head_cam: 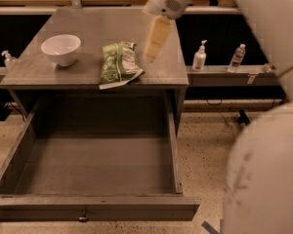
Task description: Place green jalapeno chip bag into top drawer
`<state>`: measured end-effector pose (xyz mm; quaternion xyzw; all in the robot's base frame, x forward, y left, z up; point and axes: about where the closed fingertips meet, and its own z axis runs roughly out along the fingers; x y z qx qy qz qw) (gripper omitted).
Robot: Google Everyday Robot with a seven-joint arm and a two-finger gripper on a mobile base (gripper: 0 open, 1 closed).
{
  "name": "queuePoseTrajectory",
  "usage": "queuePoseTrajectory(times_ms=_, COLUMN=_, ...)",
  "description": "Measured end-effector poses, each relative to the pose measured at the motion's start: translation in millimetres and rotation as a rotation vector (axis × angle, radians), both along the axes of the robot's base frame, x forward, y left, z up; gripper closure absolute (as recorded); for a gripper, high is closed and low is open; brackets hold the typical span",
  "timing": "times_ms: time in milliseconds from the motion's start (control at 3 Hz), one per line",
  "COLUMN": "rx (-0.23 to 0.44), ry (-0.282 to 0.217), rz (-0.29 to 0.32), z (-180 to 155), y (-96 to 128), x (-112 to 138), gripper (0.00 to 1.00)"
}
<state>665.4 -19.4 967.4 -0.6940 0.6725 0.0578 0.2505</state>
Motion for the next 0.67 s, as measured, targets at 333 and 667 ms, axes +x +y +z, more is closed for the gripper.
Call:
queuePoseTrajectory(times_ms=333, rx=0.085, ry=-0.015, rz=0.044, z=-9.5, y=50.1, x=34.4, gripper=0.00)
queuePoseTrajectory(times_ms=667, rx=0.143, ry=0.010, rz=0.000, z=-36.9, y=83.4, x=61.8, gripper=0.00)
